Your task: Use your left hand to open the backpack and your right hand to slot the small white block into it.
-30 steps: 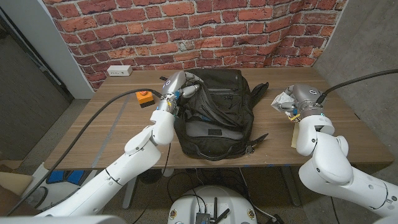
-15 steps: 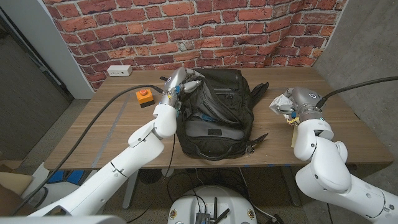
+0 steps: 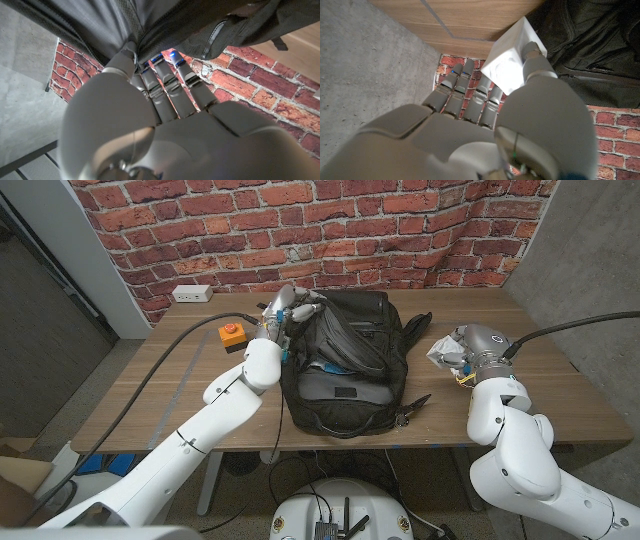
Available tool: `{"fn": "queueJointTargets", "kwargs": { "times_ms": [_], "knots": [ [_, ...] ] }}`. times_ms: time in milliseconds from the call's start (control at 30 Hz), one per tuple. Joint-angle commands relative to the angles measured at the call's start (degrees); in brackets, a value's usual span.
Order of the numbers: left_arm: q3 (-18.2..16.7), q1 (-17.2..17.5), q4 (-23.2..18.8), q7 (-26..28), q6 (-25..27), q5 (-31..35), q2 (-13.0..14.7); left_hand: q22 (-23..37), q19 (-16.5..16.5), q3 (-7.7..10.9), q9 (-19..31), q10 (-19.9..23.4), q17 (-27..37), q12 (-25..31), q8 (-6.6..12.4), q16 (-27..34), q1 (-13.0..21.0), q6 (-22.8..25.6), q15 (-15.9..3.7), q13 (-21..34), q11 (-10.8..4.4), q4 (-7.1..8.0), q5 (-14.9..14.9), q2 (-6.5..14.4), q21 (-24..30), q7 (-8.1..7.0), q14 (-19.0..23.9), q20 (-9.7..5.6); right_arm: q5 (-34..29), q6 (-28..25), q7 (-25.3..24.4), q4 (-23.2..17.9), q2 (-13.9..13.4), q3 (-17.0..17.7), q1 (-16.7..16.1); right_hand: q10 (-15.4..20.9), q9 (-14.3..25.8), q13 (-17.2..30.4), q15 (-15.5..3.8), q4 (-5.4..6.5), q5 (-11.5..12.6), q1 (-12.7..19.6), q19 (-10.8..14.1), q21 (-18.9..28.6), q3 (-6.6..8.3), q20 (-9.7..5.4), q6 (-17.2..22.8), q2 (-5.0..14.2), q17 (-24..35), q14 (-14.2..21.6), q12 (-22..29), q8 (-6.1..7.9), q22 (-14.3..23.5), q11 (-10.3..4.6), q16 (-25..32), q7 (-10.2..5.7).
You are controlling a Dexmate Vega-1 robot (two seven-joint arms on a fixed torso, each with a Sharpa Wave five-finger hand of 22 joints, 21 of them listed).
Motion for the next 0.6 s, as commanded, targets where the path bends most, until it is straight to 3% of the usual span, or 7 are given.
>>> {"fn": "queueJointTargets", "kwargs": {
  "times_ms": [33, 267, 600],
  "knots": [
    [-0.4, -2.3, 0.1, 1.4, 2.6, -7.6, -0.8, 0.1, 0.7, 0.46, 0.1, 1.2, 0.2, 0.3, -0.18, -0.2, 0.4, 0.3, -1.36, 0.3, -0.7, 0.13, 0.3, 0.5, 0.5, 0.42, 0.6, -7.08, -3.5, 0.1, 2.8, -0.3, 1.4, -1.3, -0.3, 5.4, 0.1, 0.2, -8.42, 0.06, 0.6, 1.1, 0.3, -0.1, -0.13, 0.31, 1.2, 1.47, 0.2, 0.7, 0.1, 0.18, 0.1, -5.37, 0.3, -0.71],
    [-0.2, -4.1, 0.4, 2.2, 3.5, -10.2, -1.3, 0.1, 1.0, 0.51, 0.1, 1.4, 0.2, 0.3, -0.26, -0.2, 0.4, 0.3, -1.34, 0.3, -0.46, 0.09, 0.4, 0.5, 0.5, 0.73, 0.9, -7.03, -4.2, 0.1, 2.9, -0.3, 2.7, -1.0, -0.9, 5.4, 0.1, 0.3, -8.5, -0.02, 0.6, 1.2, 0.3, -0.1, -0.1, 0.32, 1.2, 1.52, 0.2, 0.6, 0.1, 0.11, 0.1, -5.38, 0.3, -0.72],
    [-0.3, -5.2, 1.1, 3.5, 3.7, -14.2, -1.9, 0.0, 1.1, 0.57, 0.1, 1.5, 0.2, 0.3, -0.32, -0.2, 0.5, 0.3, -1.33, 0.3, -0.62, 0.07, 0.4, 0.4, 0.5, 0.95, 1.1, -7.04, -10.7, 0.1, 8.7, -0.3, 3.2, -2.4, -0.6, 5.4, 0.2, 0.4, -8.54, -0.09, 0.7, 1.4, 0.4, -0.1, -0.11, 0.29, 1.2, 1.56, 0.2, 0.7, 0.2, 0.08, 0.1, -5.37, 0.3, -0.82]
  ]
}}
